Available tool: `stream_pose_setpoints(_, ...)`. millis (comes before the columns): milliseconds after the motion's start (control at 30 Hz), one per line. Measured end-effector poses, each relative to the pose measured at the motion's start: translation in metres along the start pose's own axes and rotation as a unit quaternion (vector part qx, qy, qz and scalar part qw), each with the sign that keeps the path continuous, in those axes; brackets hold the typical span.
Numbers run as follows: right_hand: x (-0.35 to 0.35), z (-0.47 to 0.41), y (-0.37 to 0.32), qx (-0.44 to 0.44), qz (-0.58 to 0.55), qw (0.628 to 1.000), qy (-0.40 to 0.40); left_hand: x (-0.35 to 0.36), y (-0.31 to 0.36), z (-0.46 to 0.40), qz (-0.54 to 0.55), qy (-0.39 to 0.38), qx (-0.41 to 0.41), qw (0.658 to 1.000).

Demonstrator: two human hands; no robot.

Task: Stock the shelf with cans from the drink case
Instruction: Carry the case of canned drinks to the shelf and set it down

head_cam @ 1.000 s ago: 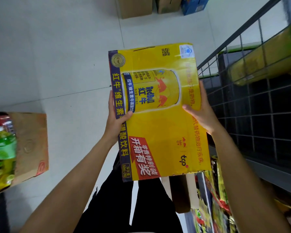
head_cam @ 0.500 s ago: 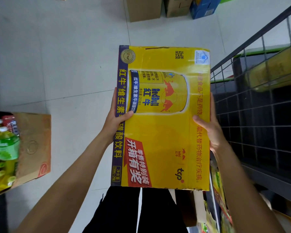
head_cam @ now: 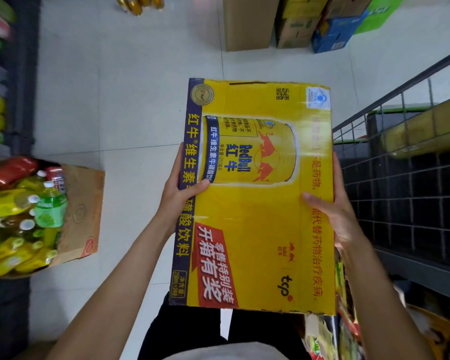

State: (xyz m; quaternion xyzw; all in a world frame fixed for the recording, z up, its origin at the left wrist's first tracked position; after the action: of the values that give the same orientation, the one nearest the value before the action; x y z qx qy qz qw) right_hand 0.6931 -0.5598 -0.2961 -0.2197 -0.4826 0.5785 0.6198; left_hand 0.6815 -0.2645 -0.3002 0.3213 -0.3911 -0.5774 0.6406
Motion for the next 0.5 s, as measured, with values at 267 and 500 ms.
stream_pose_setpoints(267, 0.089, -0.007, -0.034, 0.026, -0.007, 0.998, 0.061, -0.066, 0.084, 0.008, -0.013, -0.016, 0.015, 1.0)
stream_pose_setpoints(500, 0.191, -0.077, -0.064, 0.006, 0.08, 0.993, 0.085, -0.171, 0.15, -0.04, 0.005, -0.062, 0.012, 0.998)
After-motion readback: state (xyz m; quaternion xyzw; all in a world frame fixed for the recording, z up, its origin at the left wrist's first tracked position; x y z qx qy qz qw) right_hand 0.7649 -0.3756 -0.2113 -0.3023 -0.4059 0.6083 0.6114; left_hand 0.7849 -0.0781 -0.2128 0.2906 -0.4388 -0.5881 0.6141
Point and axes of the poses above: each hand's wrist, its own z-axis away from the middle knuckle, its own x-axis out of the palm, y = z × x, the point moved 5 cm from there along -z, towards the middle knuckle, and after that the axes turned 6 degrees about -y, right-handed, at the moved point
